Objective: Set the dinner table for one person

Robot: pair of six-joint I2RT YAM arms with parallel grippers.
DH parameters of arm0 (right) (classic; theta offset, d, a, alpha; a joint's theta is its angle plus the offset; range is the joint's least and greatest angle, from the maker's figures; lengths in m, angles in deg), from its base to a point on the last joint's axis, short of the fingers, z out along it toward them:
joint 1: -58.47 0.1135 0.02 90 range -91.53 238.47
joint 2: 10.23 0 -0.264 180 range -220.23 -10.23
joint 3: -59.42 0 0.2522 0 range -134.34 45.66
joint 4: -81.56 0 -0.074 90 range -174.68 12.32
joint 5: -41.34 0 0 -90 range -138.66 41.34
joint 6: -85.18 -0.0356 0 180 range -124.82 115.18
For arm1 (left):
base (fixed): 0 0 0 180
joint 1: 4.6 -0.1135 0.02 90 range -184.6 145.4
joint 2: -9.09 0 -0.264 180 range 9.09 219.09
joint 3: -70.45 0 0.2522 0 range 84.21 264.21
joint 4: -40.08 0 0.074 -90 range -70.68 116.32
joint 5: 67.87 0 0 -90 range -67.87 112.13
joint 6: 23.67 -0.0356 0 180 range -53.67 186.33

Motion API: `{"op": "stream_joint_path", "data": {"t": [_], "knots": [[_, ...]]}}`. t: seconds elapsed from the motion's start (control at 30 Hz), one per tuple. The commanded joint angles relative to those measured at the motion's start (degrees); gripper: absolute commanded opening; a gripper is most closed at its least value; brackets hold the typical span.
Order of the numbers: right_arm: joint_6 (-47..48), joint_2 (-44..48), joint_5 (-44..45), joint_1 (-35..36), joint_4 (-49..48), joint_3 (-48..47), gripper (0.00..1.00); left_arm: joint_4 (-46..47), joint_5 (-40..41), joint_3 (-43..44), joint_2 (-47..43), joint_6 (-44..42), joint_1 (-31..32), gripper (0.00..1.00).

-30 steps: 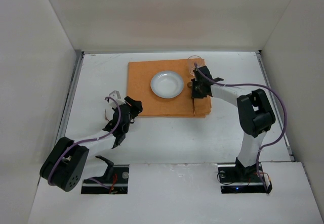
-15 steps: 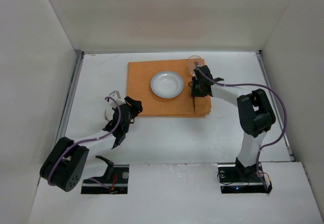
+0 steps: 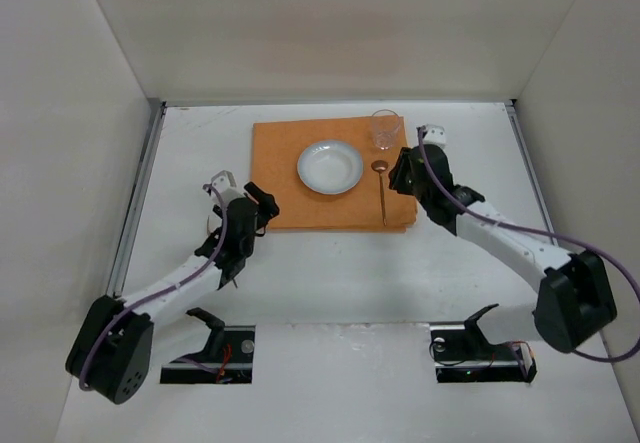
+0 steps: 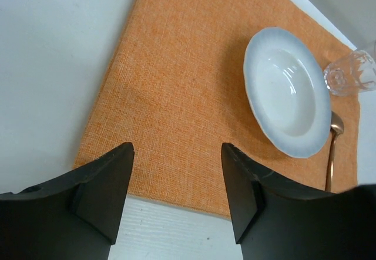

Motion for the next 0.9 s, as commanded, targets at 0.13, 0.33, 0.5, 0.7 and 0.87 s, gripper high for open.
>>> {"op": "stream_joint_path", "data": {"t": [0.13,0.33,0.5,0.7,0.87], "knots": [[-4.34,7.69,7.10,8.43,-16.32,14.84,0.07,-33.22,4.49,8.31,-14.49,-2.14,-1.92,0.60],[-7.86,8.66,6.32,11.86,-25.28,20.38,0.13,-56.36,8.89,11.40,-18.64,1.80,-3.77,0.45],[-7.77,7.25,3.94,12.83,-26.26,21.17,0.12,-60.00,8.72,10.35,-15.75,5.33,-3.51,0.37],[-8.21,8.74,2.80,11.87,-26.62,22.76,0.09,-55.17,7.84,7.71,-11.61,4.72,-3.42,0.36],[-8.30,9.36,2.01,11.69,-27.49,23.37,0.08,-54.46,6.96,7.62,-7.83,4.89,-4.83,0.29]]}}
